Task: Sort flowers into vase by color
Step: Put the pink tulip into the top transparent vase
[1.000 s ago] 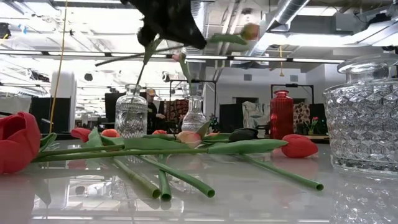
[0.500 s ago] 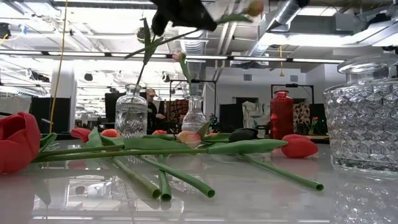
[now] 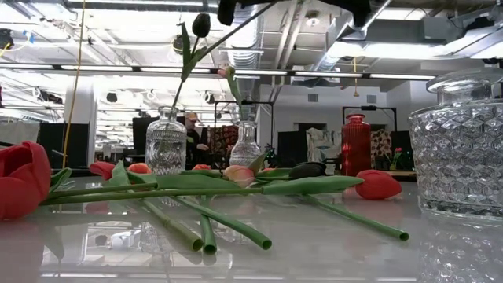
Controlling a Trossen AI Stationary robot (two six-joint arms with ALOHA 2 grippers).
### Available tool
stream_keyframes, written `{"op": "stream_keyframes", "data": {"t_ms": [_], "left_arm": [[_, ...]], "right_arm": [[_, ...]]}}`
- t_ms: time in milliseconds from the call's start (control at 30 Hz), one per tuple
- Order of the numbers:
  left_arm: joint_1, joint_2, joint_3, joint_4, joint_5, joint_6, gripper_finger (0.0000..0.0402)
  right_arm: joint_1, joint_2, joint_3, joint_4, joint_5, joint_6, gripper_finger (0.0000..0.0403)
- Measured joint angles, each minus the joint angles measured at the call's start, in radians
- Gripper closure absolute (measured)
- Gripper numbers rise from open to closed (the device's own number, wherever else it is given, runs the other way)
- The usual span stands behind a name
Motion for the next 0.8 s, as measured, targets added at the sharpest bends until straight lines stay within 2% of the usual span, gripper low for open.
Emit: {"op": "stream_keyframes", "data": {"t_ms": [167,333,500,633,800], "left_arm": [[0.0,0.0,0.0,0.0,0.041,0.022,0.0401],[0.0,0.0,0.0,0.001,0.056,0.041,0.0401],[0.0,0.0,0.0,0.001,0.079,0.046,0.0401],[0.0,0.0,0.0,0.001,0.079,0.046,0.0401],[0.0,0.0,0.0,0.002,0.079,0.049,0.0401]], "right_arm": [[0.0,0.056,0.0,0.078,-0.006,0.0,0.0243],[0.0,0.105,0.0,0.143,-0.078,-0.001,0.0243],[-0.001,0.129,0.0,0.206,-0.078,-0.001,0.0247],[-0.003,0.133,0.0,0.227,-0.078,0.0,0.0274],[-0.003,0.133,0.0,0.239,-0.078,0.0,0.0336]]}}
